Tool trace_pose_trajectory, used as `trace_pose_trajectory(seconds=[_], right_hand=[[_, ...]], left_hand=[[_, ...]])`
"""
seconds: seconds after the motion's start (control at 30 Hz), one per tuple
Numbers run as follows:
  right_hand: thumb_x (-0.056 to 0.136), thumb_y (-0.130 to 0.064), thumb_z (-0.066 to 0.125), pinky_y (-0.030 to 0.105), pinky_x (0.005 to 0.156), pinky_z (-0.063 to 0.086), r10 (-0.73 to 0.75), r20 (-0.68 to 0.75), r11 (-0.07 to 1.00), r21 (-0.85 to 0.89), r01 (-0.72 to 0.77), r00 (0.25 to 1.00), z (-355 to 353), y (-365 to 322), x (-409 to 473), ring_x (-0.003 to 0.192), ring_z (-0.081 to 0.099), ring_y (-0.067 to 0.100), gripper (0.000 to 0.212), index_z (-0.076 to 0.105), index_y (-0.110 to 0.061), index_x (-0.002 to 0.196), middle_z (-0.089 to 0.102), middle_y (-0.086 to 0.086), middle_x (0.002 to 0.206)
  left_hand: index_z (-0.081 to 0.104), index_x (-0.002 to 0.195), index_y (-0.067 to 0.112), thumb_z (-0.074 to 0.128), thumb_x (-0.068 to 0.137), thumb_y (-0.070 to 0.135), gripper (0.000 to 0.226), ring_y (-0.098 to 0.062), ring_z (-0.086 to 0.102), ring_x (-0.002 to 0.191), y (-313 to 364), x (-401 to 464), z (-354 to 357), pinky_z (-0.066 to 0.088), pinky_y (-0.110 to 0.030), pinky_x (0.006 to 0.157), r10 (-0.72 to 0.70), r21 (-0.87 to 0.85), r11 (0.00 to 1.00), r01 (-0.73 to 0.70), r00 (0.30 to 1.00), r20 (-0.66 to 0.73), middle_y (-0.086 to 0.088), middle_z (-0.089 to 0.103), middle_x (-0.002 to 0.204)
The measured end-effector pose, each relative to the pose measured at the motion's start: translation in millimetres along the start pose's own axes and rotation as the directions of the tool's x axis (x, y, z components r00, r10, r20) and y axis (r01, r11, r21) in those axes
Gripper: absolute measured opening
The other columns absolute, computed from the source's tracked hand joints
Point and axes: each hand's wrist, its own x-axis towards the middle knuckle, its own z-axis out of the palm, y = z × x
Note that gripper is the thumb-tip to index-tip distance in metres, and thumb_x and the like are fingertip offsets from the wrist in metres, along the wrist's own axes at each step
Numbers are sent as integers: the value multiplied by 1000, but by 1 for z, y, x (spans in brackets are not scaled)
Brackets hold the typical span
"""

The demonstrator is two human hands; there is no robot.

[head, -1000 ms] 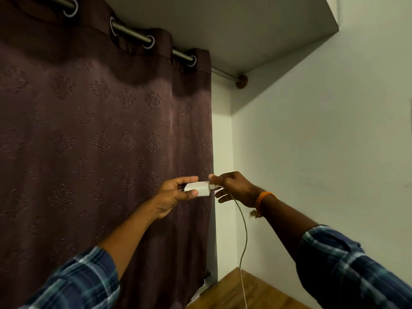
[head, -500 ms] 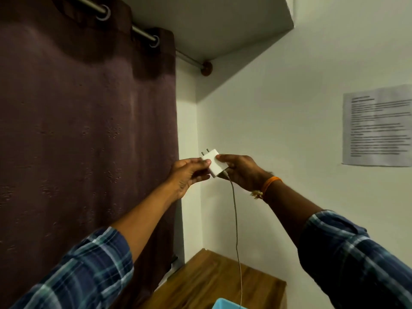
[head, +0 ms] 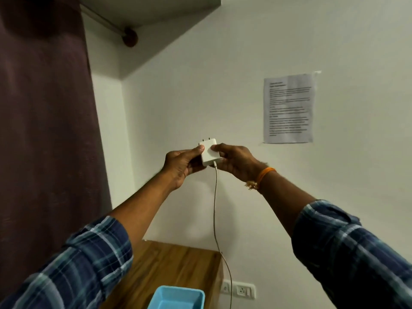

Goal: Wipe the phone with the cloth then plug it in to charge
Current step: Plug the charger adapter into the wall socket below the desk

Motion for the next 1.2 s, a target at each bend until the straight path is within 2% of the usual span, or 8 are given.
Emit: trace_pose_trajectory(seconds=[0.17,0.33,0.5,0.6,0.73,0.83,0.97,1.2], right_hand=[[84,-8,75,42,84,63,49,-101,999,1,-49,994,-77,27,12,93,74,35,40,63,11,117,71,26,115],[85,-8,74,41,81,63,128,-197,992,5,-130,972,-142,57,38,92,75,35,41,61,10,118,72,24,110],[85,-5,75,37,79,64,190,-243,980,-11,-198,951,-206,94,73,76,75,25,38,64,10,118,74,17,94],[87,-3,72,43,90,60,243,-249,968,5,-250,937,-231,129,82,69,73,21,35,64,9,118,73,12,79],[87,-1,71,42,88,61,323,-282,945,48,-323,904,-263,182,94,88,74,32,32,64,9,117,73,23,106],[85,0,72,42,87,61,391,-298,918,66,-390,871,-279,231,105,87,73,34,34,65,11,117,73,22,102],[83,1,74,34,68,62,463,-332,884,97,-458,822,-296,296,108,72,75,26,33,67,10,114,75,16,91],[83,-1,74,40,83,62,556,-398,826,165,-540,729,-331,413,96,94,74,37,29,69,7,110,74,26,108]], left_hand=[[71,106,-5,81,79,12,34,-35,75,90,-75,24,41,62,-46,75,-122,-2,993,122,992,41,-22,76,99],[72,102,-3,79,81,7,24,-29,77,81,-146,55,73,63,-39,67,-178,27,984,178,984,-2,-15,78,88],[73,103,3,79,81,10,23,-26,77,82,-219,89,90,62,-36,68,-224,52,972,228,972,-68,-12,78,92],[73,104,4,79,81,11,24,-28,76,86,-263,95,84,62,-36,69,-280,64,956,287,955,-98,-14,77,98],[72,107,4,79,82,12,27,-32,74,94,-322,96,72,63,-37,72,-358,74,926,370,924,-137,-15,75,104],[72,108,2,80,81,11,30,-31,74,92,-371,97,55,63,-35,69,-416,67,898,434,889,-190,-16,75,103],[71,110,4,81,80,10,33,-32,73,92,-434,93,32,64,-35,70,-488,67,853,517,838,-245,-14,74,103],[72,111,7,78,84,14,28,-28,74,94,-551,65,-8,63,-33,72,-629,36,752,658,733,-259,-11,76,104]])
